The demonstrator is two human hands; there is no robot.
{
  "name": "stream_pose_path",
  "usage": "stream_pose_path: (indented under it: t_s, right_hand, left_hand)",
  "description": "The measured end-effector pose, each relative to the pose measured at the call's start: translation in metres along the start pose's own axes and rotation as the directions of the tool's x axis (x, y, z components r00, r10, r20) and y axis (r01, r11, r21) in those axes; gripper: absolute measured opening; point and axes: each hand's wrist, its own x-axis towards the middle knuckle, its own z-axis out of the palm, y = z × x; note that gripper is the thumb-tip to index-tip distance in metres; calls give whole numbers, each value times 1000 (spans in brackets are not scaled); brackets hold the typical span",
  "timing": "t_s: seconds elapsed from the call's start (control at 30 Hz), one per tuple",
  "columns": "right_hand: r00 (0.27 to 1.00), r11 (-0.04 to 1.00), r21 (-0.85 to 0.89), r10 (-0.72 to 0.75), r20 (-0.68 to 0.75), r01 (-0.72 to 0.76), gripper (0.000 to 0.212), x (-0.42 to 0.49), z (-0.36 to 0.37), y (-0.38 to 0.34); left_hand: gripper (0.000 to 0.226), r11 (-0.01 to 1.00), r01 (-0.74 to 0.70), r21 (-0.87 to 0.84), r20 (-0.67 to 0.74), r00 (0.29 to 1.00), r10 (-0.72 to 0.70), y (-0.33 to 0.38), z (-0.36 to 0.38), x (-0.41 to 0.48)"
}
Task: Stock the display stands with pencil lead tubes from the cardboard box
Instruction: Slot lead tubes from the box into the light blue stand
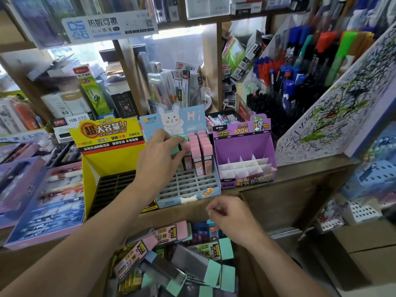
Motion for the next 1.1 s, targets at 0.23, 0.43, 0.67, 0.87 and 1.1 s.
stream_pose_path:
  t_s: [0.23,0.43,0.67,0.87,1.1]
  right_hand:
    - [1000,1000,-15,-5,7,5,19,0,-2,-2]
    - [1000,1000,-4,2,12,-2,17,-1,-2,-3]
    - [1000,1000,10,-9,14,8,18,0,-1,-3]
    - [1000,1000,-11,-7,17,7,20,-2,-1,-5]
    - [1000,999,-40,-9,14,9,16,-3,-2,-4]
  left_hand:
    - [20,1000,-27,5,-39,999,27,2,-1,3]
    - [19,973,66,-221,35,998,-59,-5,-11,16]
    - [13,956,55,-288,8,998,-55,-2,-42,19]
    - [10,927,85,-366,92,994,-55,16,-37,4]
    - [9,911,97,-401,147,988,-41,32,-16,-1]
